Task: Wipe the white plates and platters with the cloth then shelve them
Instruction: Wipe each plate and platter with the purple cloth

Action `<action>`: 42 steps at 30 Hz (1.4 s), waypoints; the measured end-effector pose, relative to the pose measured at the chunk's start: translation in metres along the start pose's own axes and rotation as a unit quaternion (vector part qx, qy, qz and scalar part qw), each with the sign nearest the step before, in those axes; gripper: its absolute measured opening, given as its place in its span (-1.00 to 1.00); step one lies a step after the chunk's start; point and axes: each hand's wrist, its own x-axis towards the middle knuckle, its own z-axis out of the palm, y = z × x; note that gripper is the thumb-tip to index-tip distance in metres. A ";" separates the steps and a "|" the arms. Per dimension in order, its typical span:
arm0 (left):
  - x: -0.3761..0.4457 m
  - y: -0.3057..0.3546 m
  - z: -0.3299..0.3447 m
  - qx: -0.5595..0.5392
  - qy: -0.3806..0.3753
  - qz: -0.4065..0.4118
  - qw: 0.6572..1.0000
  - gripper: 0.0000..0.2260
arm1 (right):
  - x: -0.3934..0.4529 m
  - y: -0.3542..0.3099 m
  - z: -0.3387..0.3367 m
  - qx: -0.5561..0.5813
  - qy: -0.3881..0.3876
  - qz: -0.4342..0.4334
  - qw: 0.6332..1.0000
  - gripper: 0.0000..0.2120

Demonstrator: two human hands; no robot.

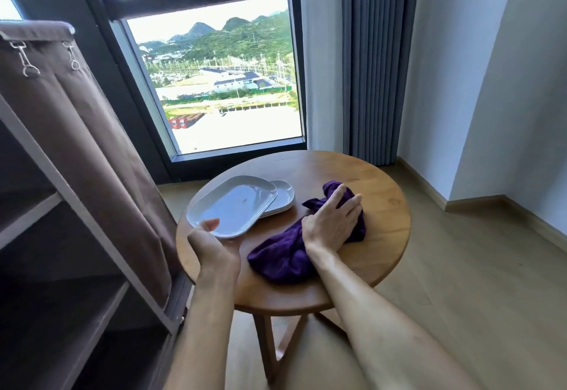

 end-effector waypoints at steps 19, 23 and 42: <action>-0.018 -0.022 -0.033 -0.060 -0.097 0.023 0.993 -0.72 | -0.003 -0.086 -0.049 0.160 -0.148 -0.190 0.957 -0.53; -0.026 -0.024 -0.026 -0.017 -0.112 0.000 0.994 -0.63 | -0.020 -0.091 -0.034 0.073 -0.136 -0.201 0.967 -0.70; -0.016 0.005 -0.021 -0.009 -0.106 0.095 0.990 -0.53 | -0.052 -0.108 -0.079 0.152 -0.394 -0.223 0.879 -0.90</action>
